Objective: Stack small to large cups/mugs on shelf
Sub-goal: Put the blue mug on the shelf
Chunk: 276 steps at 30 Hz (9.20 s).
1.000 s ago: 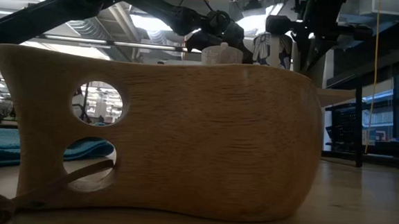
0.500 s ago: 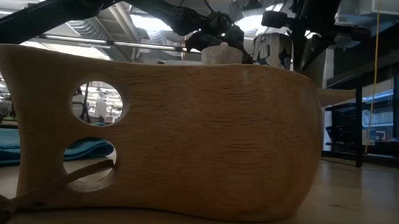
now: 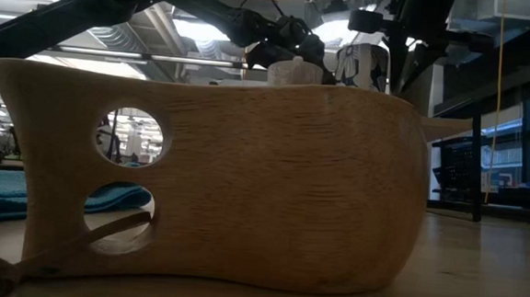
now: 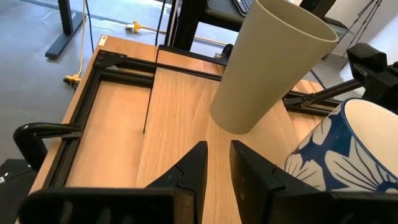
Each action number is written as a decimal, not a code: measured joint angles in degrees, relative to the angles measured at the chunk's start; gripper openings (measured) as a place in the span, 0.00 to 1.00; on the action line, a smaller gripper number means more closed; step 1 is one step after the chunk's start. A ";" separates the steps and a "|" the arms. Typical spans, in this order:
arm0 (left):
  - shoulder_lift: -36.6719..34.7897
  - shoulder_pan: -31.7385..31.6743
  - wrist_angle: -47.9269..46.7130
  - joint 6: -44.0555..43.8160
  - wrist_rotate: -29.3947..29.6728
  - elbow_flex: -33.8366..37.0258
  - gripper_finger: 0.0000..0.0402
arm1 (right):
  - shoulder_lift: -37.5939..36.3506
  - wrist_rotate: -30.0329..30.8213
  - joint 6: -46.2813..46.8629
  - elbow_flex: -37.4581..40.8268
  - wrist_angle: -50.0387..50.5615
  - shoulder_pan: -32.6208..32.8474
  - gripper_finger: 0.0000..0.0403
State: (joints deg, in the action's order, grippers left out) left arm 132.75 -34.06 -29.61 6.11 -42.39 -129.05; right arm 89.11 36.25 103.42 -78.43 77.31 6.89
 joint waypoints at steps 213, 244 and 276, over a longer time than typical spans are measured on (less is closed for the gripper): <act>0.00 -0.39 -0.74 1.94 -1.29 0.00 0.16 | -0.03 3.13 -16.63 -7.52 -0.73 -5.09 0.14; 0.13 -0.08 -2.48 3.42 0.90 -0.77 0.16 | -0.03 2.63 -16.50 -7.50 0.56 -3.95 0.14; -15.27 3.59 -21.84 11.04 16.56 -5.46 0.14 | -0.03 4.68 -16.50 -7.50 3.53 3.40 0.14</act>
State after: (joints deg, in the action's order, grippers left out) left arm 117.48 -30.47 -51.44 17.15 -25.83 -134.52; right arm 89.08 40.93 86.91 -85.93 80.84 10.29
